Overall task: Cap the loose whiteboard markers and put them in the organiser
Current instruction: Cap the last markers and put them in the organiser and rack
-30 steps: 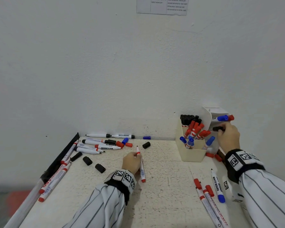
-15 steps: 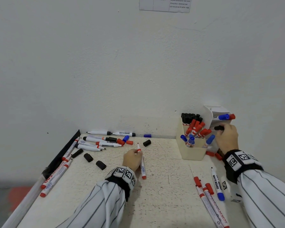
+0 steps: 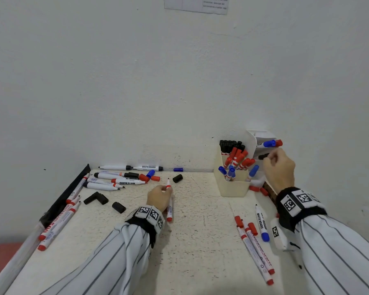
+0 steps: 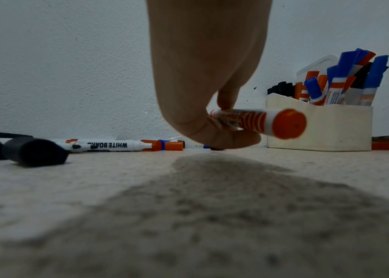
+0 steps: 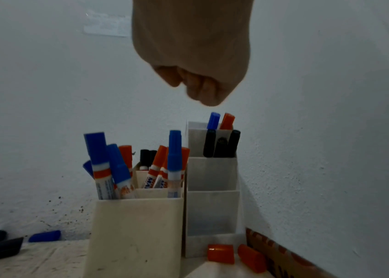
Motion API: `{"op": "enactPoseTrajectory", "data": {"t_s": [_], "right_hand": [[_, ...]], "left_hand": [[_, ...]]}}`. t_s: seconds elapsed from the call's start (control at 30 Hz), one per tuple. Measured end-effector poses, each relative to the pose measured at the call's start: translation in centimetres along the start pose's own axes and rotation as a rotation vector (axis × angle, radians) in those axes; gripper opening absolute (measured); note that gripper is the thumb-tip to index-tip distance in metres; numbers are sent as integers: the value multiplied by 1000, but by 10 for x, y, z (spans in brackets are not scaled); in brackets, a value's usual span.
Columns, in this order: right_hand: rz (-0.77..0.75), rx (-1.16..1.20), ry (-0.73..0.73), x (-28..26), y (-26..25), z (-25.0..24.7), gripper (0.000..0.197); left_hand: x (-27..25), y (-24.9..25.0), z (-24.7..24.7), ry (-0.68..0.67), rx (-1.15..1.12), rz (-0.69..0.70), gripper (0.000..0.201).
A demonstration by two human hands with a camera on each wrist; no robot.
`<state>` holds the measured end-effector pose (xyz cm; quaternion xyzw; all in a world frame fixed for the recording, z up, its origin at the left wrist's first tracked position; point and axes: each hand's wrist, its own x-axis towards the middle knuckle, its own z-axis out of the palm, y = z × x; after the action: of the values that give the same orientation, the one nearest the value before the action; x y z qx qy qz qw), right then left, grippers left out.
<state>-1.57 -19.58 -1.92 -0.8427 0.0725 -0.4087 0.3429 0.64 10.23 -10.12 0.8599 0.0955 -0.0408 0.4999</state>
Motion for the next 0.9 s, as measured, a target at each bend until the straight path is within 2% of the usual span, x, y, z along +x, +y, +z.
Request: {"op": "enactPoseTrajectory", "data": {"t_s": [0.1,0.17,0.23,0.27,0.33,0.4,0.47,0.57,0.7,0.8,0.9], "right_hand": [[-41,26,-238,-5,-4,-11,20],[53,-5,-595,-11,-9,-18,18],[258,-140,-1017,-20,-12,-23,4],[347,-269,-1171,-25,-11,-24,13],[422,-521,-1343,-36,-7,-23,41],[372,-650,-1382,-47,-2,-20,60],[299,-685,-1350,-58,3,-16,63],[232,-676,-1267,-69,10,-12,51],[184,-655,-1173,-78,13,-8,17],[189,-650,-1124,-78,10,-8,19],[191,-585,-966,-74,1,-11,18]], "left_hand": [[-6,3,-1,-19,36,33,38],[-9,3,0,-37,53,48,38],[-14,2,0,-45,65,67,37],[-17,2,0,-46,70,74,37],[-22,2,-2,-46,79,82,37],[-27,3,-2,-57,76,77,36],[-33,3,-3,-79,59,56,36],[-39,2,-2,-117,65,58,36],[-44,0,-2,-150,93,81,34],[-48,0,-1,-172,93,97,32],[-50,0,0,-223,177,141,26]]}}
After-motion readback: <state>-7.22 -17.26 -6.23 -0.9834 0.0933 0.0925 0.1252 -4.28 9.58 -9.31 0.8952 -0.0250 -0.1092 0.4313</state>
